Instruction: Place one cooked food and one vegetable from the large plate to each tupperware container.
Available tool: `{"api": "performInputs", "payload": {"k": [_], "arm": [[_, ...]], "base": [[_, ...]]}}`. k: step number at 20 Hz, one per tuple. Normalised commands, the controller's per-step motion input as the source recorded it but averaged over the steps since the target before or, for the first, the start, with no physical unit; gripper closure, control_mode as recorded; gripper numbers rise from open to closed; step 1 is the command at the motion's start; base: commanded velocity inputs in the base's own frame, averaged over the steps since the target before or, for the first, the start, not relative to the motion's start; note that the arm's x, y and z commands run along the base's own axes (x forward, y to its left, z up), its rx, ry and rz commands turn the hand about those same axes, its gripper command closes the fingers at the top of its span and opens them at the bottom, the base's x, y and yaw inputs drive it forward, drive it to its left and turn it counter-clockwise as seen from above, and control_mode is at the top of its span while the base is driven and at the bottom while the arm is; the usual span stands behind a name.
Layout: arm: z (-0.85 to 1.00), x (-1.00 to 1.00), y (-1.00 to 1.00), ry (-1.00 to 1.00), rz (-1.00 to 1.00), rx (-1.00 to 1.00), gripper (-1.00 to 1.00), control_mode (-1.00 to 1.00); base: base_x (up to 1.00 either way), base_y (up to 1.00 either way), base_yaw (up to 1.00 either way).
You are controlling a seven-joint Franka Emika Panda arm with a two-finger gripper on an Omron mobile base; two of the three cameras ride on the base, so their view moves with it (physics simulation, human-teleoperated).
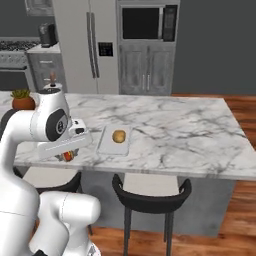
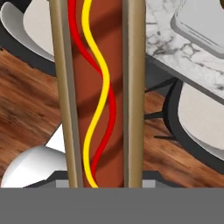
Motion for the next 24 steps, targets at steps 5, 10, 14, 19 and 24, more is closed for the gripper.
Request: {"api": "performInputs", "payload": {"k": [5, 10, 14, 19, 24], "arm": [[0.0, 0.0, 0.0, 0.0, 0.0, 0.0, 1.0, 1.0], [0.0, 0.0, 0.0, 0.0, 0.0, 0.0, 1.0, 1.0], [0.0, 0.0, 0.0, 0.0, 0.0, 0.0, 1.0, 1.0], [0.0, 0.0, 0.0, 0.0, 0.0, 0.0, 1.0, 1.0], [0.0, 0.0, 0.0, 0.0, 0.0, 0.0, 1.0, 1.0]], "base": [[0.32, -0.24, 0.1], [0.4, -0.15, 0.11], [0.48, -0.17, 0.06], [0.39, -0.14, 0.0], [0.17, -0.52, -0.13]]}}
